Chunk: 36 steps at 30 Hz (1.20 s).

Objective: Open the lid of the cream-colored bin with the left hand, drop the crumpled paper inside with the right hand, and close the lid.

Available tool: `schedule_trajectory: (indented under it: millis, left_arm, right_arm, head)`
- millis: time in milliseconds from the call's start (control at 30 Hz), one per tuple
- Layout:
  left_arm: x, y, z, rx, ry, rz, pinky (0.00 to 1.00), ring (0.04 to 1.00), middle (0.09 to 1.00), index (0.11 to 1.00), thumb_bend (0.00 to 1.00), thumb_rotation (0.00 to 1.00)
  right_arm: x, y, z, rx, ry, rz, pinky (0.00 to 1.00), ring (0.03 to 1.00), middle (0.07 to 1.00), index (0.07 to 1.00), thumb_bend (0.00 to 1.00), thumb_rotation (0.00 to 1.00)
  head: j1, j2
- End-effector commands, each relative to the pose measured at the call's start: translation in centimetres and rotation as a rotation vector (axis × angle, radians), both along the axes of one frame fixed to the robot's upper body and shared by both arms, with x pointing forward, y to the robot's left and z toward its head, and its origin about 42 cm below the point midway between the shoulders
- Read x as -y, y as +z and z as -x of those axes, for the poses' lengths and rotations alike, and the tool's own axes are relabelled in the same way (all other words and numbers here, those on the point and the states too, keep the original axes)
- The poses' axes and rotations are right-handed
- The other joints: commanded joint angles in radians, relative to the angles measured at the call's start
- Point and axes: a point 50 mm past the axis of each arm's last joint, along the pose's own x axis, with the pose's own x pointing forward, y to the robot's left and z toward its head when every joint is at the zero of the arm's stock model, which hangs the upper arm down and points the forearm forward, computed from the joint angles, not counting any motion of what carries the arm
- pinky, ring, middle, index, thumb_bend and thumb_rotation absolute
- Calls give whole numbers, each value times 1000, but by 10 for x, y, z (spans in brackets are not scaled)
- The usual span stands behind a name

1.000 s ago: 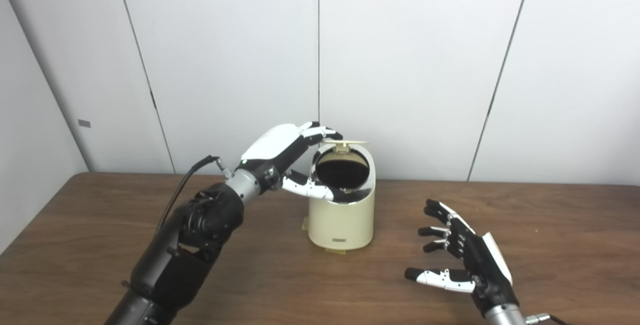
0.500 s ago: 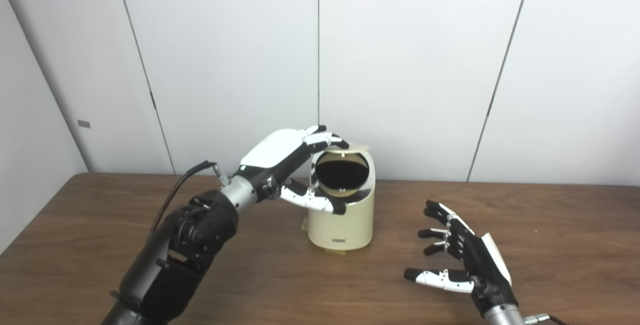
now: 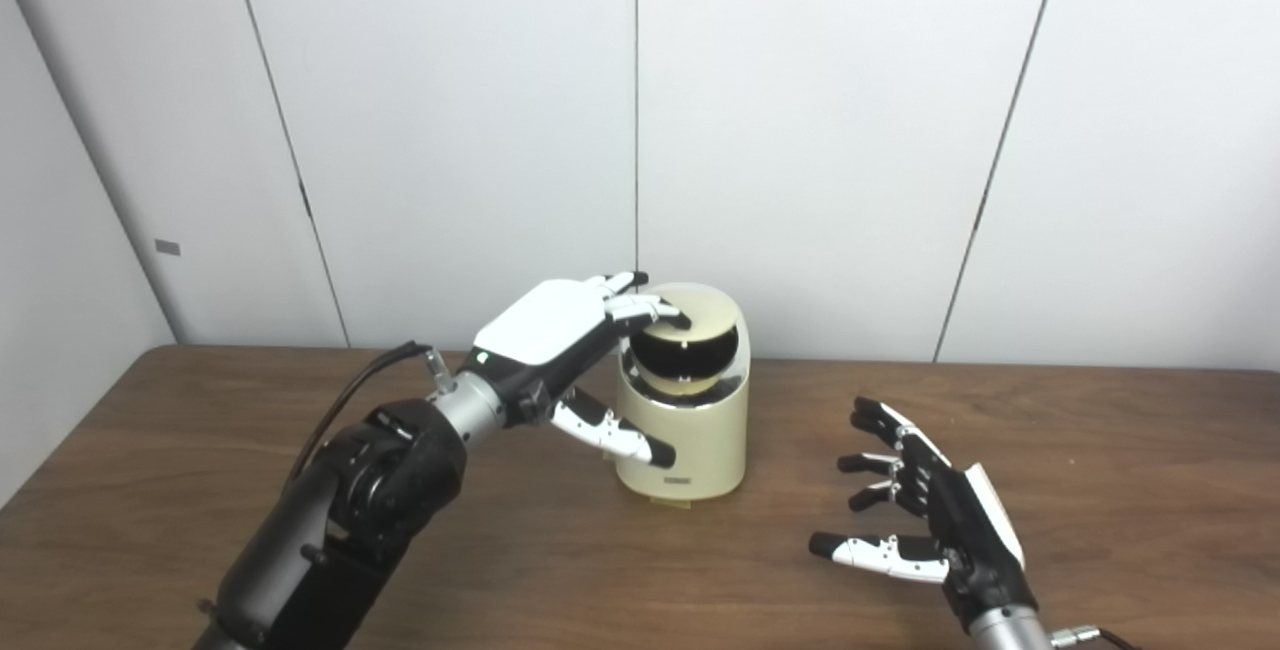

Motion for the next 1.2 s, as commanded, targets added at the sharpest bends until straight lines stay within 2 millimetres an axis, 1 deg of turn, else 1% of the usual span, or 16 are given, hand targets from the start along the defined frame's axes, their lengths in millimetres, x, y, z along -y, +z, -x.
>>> schedule_trajectory:
  millis: [0, 133, 167, 333, 467, 633, 800, 900, 1033, 1167]
  left_arm:
    - [1, 23, -1, 89, -14, -59, 1000, 1000, 895, 876, 996, 524]
    - [5, 18, 0, 95, -4, -145, 1000, 1000, 893, 873, 1000, 525]
    - [6, 16, 0, 97, -3, -162, 1000, 1000, 892, 871, 1000, 511]
    - [13, 1, 0, 109, -9, -258, 1000, 1000, 890, 873, 1000, 510]
    - [21, -11, -1, 135, 0, -342, 1000, 1000, 887, 869, 1000, 549]
    - [28, -26, -3, 148, 17, -401, 1000, 1000, 873, 853, 1000, 516]
    - [32, -38, -4, 103, 23, -435, 1000, 1000, 865, 849, 1000, 528]
    - [30, -36, -3, 100, 17, -410, 1000, 1000, 854, 837, 1000, 539]
    - [21, -22, 1, 127, 9, -262, 1000, 1000, 851, 841, 965, 547]
    - [11, -11, 5, 175, -11, -91, 1000, 970, 832, 820, 901, 506]
  right_arm:
    - [-2, 24, -8, 97, 1, -15, 501, 703, 866, 861, 795, 61]
    - [-3, 25, -8, 96, 0, -13, 501, 700, 864, 857, 797, 59]
    - [-3, 25, -8, 95, 0, -14, 500, 700, 863, 855, 800, 63]
    - [-4, 26, -8, 94, -3, -18, 506, 704, 860, 852, 795, 65]
    - [-5, 26, -8, 95, -2, -19, 506, 702, 859, 850, 785, 59]
    - [-6, 27, -9, 100, -1, -15, 505, 698, 859, 850, 785, 73]
    - [-5, 28, -8, 100, -4, -22, 509, 705, 870, 856, 788, 99]
    - [-4, 29, -8, 101, -8, -19, 506, 701, 869, 856, 788, 100]
    - [-2, 29, -9, 104, -10, -16, 498, 698, 867, 855, 790, 103]
    - [-1, 29, -10, 106, -13, -14, 489, 694, 864, 854, 788, 107]
  head:
    - [-1, 0]
    - [-3, 7]
    - [-3, 8]
    - [-5, 10]
    - [-4, 10]
    - [-8, 12]
    - [-11, 14]
    - [-11, 16]
    - [-6, 15]
    - [-4, 15]
